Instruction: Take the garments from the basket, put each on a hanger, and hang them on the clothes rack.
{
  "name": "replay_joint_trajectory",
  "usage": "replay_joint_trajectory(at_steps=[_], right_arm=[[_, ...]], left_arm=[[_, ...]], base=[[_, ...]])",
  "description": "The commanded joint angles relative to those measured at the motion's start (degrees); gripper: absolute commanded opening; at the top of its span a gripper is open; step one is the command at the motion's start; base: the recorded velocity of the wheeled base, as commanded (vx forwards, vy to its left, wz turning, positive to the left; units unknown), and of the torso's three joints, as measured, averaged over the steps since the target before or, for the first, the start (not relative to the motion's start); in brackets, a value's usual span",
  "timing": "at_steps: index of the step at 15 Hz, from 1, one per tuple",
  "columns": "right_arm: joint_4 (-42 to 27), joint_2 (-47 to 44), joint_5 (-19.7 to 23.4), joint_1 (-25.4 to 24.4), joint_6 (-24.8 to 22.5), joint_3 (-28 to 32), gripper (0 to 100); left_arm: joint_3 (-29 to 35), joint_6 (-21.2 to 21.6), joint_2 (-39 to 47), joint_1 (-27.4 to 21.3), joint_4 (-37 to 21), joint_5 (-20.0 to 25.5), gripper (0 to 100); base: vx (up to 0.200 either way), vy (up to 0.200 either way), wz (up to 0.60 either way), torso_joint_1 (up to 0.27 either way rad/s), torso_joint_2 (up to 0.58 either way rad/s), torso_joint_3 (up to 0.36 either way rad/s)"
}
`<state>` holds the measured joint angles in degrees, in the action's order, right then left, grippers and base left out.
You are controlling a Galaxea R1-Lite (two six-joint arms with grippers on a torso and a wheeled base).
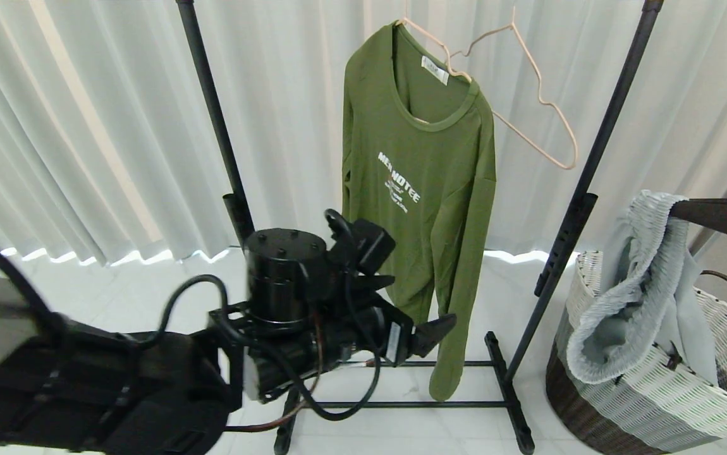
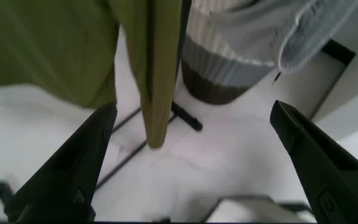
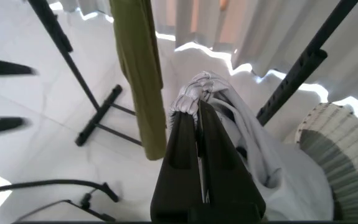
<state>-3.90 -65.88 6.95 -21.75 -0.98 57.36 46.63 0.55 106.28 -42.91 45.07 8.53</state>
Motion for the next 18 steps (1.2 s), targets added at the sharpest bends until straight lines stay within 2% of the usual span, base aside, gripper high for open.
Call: replay_joint_trajectory(at_steps=[1,8,13,18], right_arm=[[0.03,0.49,0.61,-0.22,0.18,-0.14,0],[0.3,1.19,1.58,-3.3,0.27,-2.78,0],[0.39,1.72,1.66,-5.41,0.45,-4.36,0],[0.47,4.27,1.84,-11.3,6.25,-3.66,0]], left_arm=[[5.14,-0.11,13.08,-5.87,7.67,-3.79,100],[14.45,0.15,16.95,-12.9,8.46,-3.52,100],[19.38,0.15,20.28,-15.01,8.54,-2.56,100],[20.08,0.07,21.78,-14.22,8.72,-2.73,100]], base=[[0.0,0.0,0.0,0.0,0.0,0.0],[0.0,0.0,0.0,0.0,0.0,0.0],[0.0,0.0,0.0,0.0,0.0,0.0],[0.0,0.0,0.0,0.0,0.0,0.0]])
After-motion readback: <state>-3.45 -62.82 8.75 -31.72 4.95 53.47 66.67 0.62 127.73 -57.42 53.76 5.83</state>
